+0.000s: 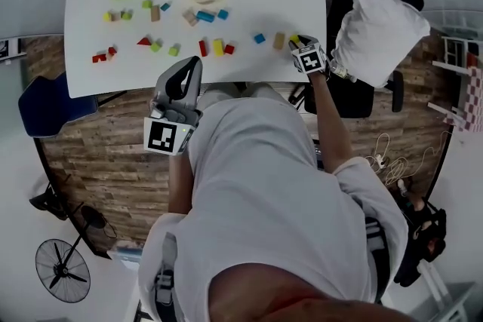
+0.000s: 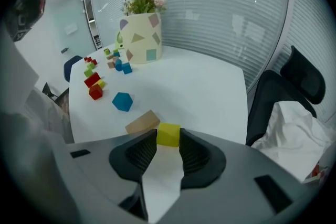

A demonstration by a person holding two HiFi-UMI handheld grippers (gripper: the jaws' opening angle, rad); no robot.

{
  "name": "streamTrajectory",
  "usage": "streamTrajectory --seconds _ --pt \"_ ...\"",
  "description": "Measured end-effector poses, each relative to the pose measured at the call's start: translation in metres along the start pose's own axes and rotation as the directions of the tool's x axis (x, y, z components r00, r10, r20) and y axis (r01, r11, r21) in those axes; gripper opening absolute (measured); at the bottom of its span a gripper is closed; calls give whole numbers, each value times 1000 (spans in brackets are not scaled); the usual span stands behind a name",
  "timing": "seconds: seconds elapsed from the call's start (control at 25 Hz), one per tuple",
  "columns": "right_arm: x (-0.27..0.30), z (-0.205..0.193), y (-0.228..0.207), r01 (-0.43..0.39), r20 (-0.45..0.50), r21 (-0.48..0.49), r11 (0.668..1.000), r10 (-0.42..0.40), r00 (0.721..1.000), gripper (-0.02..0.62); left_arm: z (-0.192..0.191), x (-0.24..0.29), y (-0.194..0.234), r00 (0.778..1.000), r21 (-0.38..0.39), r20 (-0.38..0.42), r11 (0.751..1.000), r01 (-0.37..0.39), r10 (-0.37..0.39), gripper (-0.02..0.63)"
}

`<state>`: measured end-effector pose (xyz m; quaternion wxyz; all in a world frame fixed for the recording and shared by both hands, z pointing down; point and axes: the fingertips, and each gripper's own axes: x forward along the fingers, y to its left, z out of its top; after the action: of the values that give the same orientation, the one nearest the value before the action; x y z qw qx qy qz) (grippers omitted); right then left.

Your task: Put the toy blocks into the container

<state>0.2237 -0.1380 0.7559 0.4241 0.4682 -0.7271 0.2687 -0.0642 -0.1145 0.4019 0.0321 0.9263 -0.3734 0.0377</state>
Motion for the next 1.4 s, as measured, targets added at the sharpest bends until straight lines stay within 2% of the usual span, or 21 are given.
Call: streamTrajectory --seconds 0.16,0.32,0.64,0.76,0.84,1.08,1.4 --pt "-26 31 3 -12 128 48 999 6 992 135 3 3 10 1000 -34 19 999 -13 13 -2" --pt "-64 82 11 -26 279 47 999 12 960 135 -1 3 16 1000 -39 14 999 -12 13 -2" --pt "-132 206 50 -35 510 -102 994 83 856 135 -7 -7 25 1000 -47 11 998 -29 29 -2" --pt "-143 250 62 -39 559 -160 986 123 820 135 -5 -11 28 999 -57 23 997 -47 48 -2" --pt "-144 275 69 -34 570 -211 977 151 808 135 -4 -16 27 998 -55 27 997 -58 59 -2" --pt "-116 340 92 -43 552 -322 946 225 803 135 -8 -38 27 993 -73 19 991 -111 113 -2" --pt "-28 387 103 -129 418 -331 935 268 868 134 -15 -77 31 973 -98 1 969 -228 229 -2"
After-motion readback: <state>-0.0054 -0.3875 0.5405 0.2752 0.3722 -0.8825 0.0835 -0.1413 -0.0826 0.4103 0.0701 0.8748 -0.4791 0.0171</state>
